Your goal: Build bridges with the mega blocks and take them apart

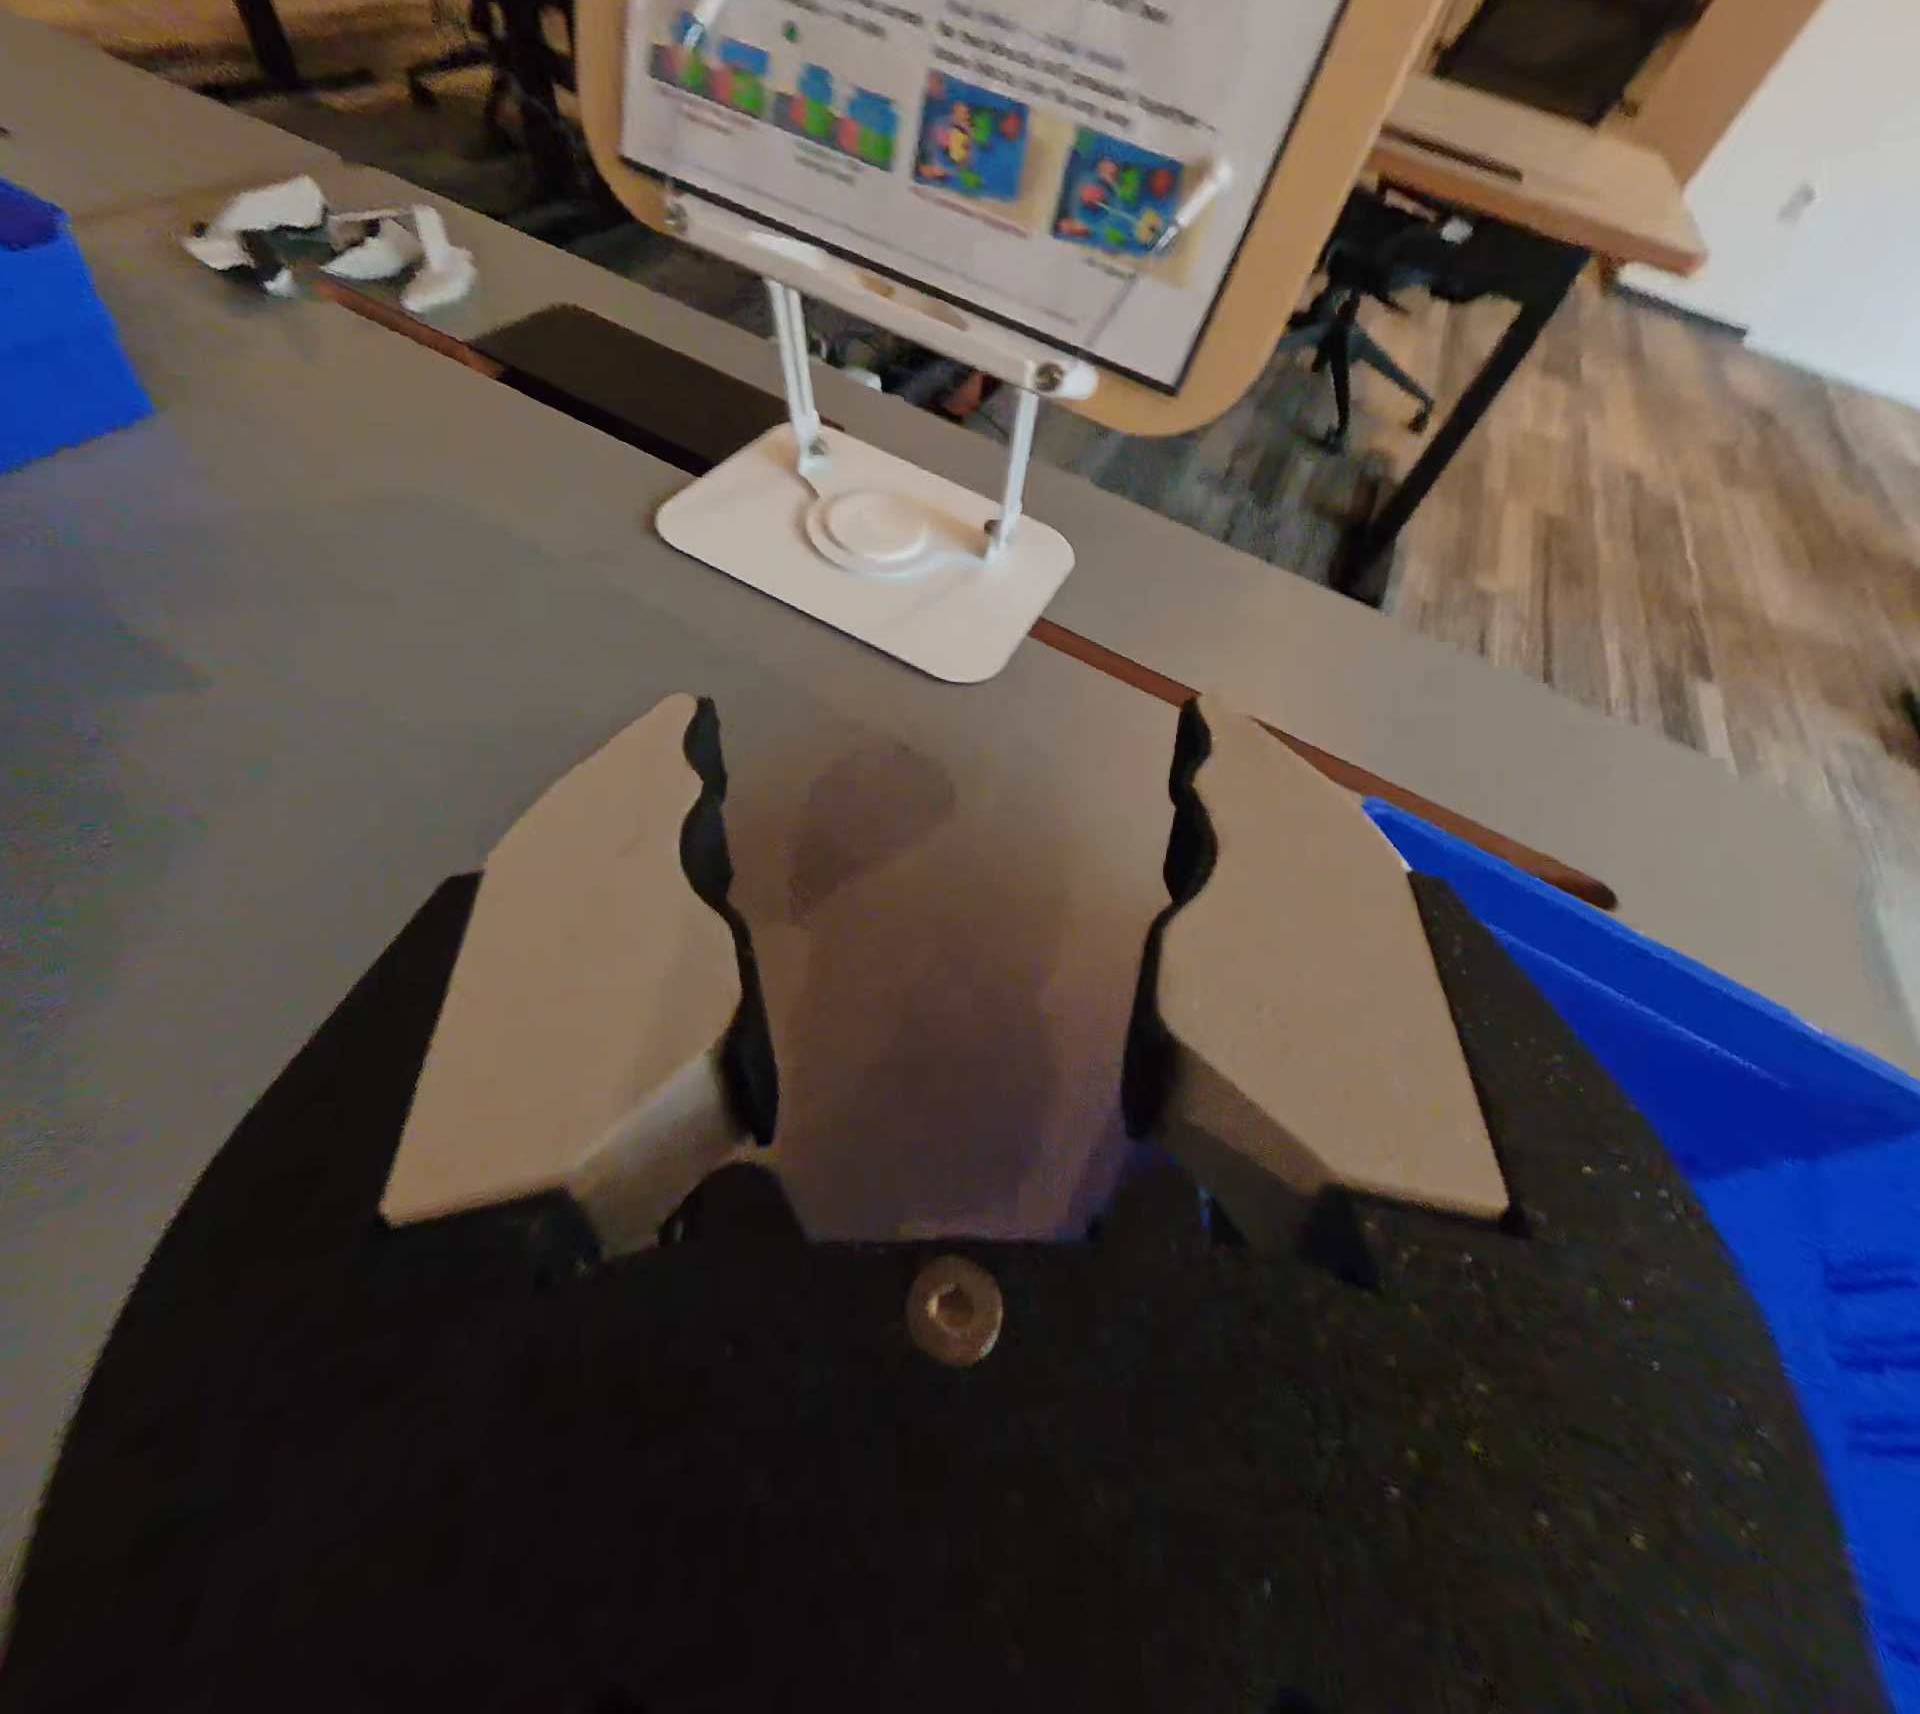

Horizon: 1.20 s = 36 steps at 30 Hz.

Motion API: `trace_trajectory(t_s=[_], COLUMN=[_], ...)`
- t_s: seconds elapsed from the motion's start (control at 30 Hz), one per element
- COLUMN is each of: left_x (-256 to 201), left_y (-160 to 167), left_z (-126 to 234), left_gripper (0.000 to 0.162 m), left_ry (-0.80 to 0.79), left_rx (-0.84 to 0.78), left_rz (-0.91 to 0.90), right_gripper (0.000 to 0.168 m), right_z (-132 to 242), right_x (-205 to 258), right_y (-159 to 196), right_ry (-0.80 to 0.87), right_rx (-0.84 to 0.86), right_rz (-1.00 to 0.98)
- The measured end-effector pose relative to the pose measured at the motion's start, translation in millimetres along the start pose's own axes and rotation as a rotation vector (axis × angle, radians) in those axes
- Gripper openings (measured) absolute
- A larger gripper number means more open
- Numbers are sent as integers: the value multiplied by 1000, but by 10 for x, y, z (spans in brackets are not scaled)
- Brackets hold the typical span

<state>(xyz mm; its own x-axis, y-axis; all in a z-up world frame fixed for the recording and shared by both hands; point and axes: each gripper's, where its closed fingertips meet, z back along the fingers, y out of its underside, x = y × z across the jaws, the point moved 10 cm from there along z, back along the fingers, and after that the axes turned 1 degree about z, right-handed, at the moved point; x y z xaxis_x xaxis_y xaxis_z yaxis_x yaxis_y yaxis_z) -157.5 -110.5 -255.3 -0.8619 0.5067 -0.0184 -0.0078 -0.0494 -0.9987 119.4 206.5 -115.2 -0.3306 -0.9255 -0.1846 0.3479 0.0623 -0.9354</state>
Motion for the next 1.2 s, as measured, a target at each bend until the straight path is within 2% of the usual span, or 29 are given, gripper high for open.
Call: trace_trajectory(t_s=[0.2, 0.33, 0.5, 0.7, 0.8, 0.87, 1.07, 1.2], left_x=[-39, -97, -124, 62, 296, 464, 879, 1053], left_y=[-88, -302, -637, -935, -881, -781, -452, -304], left_z=[8, 103, 486, 1335, 1785, 2003, 2282, 2362], left_gripper=[68, 67, 67, 61, 61, 62, 60, 58], left_ry=[-53, -169, -487, -930, -1130, -1200, -1245, -1254], left_rx=[-23, -47, 23, 243, 430, 541, 777, 833], left_rz=[3, -2, -31, 51, 181, 265, 459, 512], right_gripper=[75, 70, 69, 69, 69, 69, 68, 67], right_z=[-99, -144, -181, -200, -196, -190, -142, -123], right_x=[258, 272, 303, 377, 405, 415, 390, 378], right_y=[367, 485, 567, 584, 572, 572, 560, 552], right_ry=[-2, 18, 9, 13, 9, 3, 26, 36], right_rx=[-164, -250, -219, -158, -148, -146, -155, -161], right_rz=[2, -33, -17, 71, 103, 116, 128, 133])
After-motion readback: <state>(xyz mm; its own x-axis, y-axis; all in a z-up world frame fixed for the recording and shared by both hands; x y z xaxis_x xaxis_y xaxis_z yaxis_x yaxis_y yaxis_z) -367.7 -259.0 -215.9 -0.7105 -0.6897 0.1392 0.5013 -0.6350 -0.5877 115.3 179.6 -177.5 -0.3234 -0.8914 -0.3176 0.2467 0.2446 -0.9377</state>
